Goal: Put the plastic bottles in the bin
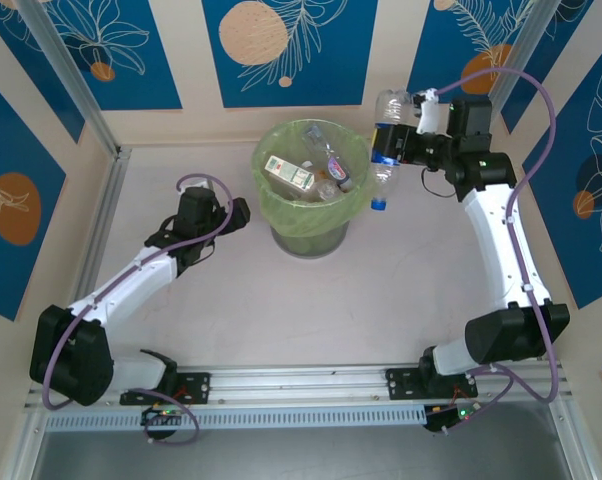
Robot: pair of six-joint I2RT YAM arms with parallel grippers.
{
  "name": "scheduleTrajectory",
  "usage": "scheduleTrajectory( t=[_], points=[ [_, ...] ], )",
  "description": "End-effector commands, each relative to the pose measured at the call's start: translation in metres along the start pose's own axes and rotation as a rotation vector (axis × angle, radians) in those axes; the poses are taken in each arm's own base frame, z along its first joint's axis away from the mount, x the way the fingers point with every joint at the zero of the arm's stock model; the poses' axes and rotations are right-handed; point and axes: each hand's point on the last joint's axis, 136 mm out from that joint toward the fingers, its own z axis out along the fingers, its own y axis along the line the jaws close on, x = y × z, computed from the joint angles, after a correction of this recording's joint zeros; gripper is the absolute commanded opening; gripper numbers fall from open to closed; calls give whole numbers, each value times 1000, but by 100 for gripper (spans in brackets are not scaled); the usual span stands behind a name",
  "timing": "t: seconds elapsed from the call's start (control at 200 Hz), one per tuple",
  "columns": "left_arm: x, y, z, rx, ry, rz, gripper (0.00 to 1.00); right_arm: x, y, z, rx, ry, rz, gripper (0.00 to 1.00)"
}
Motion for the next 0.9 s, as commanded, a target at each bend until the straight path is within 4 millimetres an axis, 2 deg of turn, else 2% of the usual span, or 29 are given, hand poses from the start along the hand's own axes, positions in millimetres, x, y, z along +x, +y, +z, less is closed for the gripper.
scheduleTrajectory(
  t=[0.0,0.1,0.145,0.235,0.34,0.485,0.575,0.75,0.825,0.895],
  points=[
    [-9,-5,-2,17,2,-26,100,-20,43,-13,-93,-44,-97,49],
    [-7,-4,-1,12,12,-25,100,-29,63,-8,-126,-58,-143,49],
    [-6,-3,-1,9,14,-25,100,-34,66,-2,-108,-84,-185,49],
    [-4,-2,0,8,20,-29,100,-46,65,16,-30,-152,-290,49],
    [-3,-3,-1,14,29,-27,100,-54,70,35,-30,-189,-411,49],
    [-2,2,-8,-4,26,-8,100,-49,68,63,-23,-152,-571,49],
    [-3,7,-12,-20,16,-1,100,-48,65,72,-15,-132,-665,50],
    [-5,13,-17,-31,1,-10,100,-29,72,86,-82,-64,-895,53],
    [-6,13,-18,-31,-4,-12,100,-13,77,96,-113,-13,-1008,53],
    [-7,13,-19,-31,-4,-13,100,4,73,107,-88,65,-1139,55]
  ],
)
